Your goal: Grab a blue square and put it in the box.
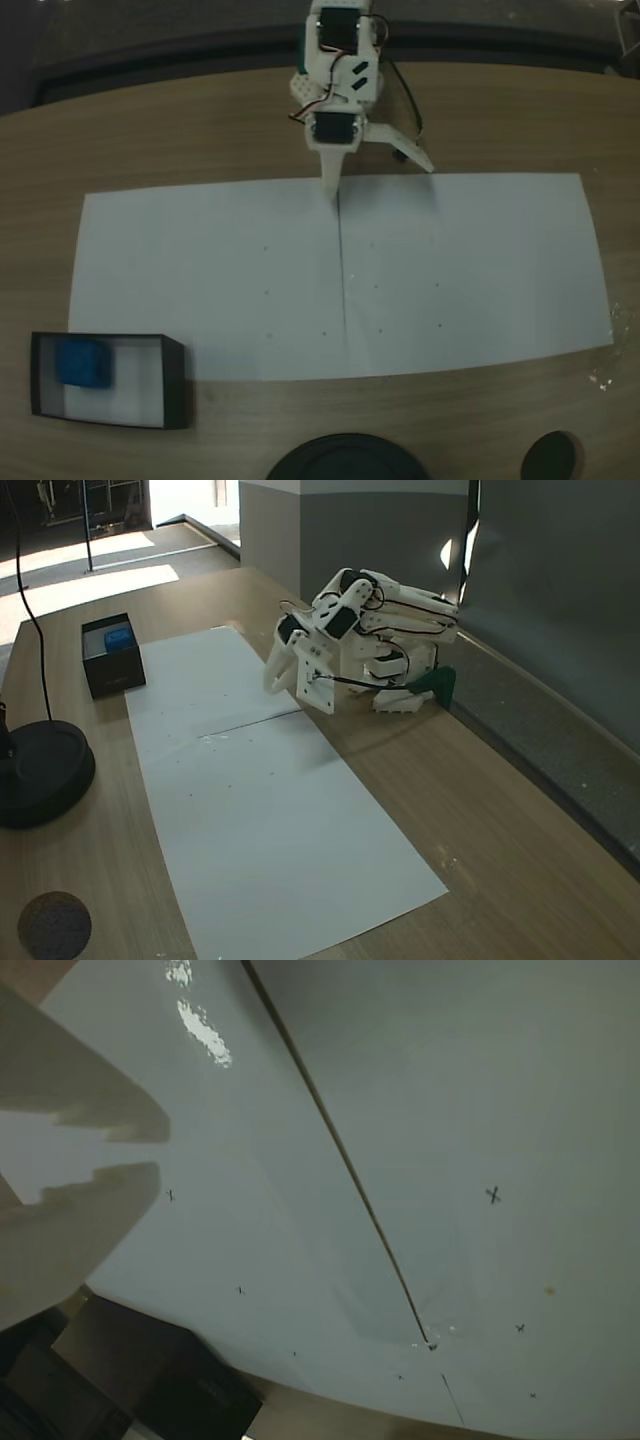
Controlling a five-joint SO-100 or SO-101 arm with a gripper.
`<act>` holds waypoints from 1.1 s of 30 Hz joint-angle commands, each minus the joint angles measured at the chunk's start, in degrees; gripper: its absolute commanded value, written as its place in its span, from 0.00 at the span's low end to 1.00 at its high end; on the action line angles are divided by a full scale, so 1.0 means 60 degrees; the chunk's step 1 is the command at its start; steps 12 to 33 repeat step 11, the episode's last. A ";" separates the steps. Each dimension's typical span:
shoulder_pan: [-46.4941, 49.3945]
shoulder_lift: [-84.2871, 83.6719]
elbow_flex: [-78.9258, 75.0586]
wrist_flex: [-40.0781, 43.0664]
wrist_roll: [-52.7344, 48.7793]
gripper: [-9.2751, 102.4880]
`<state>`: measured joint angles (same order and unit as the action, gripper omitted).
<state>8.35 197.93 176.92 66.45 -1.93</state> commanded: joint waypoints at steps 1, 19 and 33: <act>-0.0132 0.0190 -0.0703 0.0718 0.0132 0.08; -0.0103 0.0190 -0.0835 0.1274 0.0146 0.08; -0.0103 0.0190 -0.0835 0.1274 0.0146 0.08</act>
